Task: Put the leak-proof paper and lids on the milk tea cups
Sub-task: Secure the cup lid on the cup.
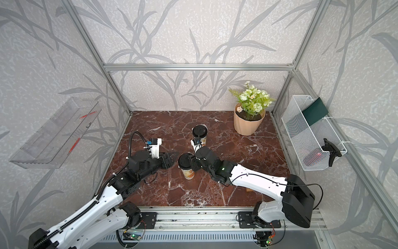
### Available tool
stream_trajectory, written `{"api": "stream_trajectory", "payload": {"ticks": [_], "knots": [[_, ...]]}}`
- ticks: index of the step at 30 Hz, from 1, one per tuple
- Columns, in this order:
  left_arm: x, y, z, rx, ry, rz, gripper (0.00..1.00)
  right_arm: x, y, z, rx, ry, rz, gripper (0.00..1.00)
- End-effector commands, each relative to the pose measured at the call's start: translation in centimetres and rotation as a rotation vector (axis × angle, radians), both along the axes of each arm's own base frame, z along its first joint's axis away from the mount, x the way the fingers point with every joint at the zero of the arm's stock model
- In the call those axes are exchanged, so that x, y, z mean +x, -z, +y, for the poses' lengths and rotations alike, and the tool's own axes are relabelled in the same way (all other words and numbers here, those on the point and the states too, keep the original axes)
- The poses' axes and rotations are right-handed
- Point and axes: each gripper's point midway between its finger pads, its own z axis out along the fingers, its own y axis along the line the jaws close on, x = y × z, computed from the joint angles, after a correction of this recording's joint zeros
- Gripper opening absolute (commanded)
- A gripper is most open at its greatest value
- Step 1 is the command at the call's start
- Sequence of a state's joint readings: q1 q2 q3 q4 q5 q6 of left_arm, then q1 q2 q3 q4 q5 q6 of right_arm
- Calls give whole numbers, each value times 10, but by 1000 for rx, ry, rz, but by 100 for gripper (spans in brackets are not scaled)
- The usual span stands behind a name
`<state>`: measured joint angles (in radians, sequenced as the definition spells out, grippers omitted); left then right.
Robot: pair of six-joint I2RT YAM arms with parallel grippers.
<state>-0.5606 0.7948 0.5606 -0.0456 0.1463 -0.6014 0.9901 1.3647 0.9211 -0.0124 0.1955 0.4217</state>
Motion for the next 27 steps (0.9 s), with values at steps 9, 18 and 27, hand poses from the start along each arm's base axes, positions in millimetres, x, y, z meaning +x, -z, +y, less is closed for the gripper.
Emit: {"api": "stream_trajectory", "payload": {"ticks": [9,18,27], "knots": [[2,-7,5,7,-17,-29,60,-4,-9,10,5,-52,20,63],[0,5,6,21,-16,-9,60,-1,7,5,-56,-29,43,63],[-7,45,5,10,-3,58,58,-6,45,-9,-109,13,98,60]]}}
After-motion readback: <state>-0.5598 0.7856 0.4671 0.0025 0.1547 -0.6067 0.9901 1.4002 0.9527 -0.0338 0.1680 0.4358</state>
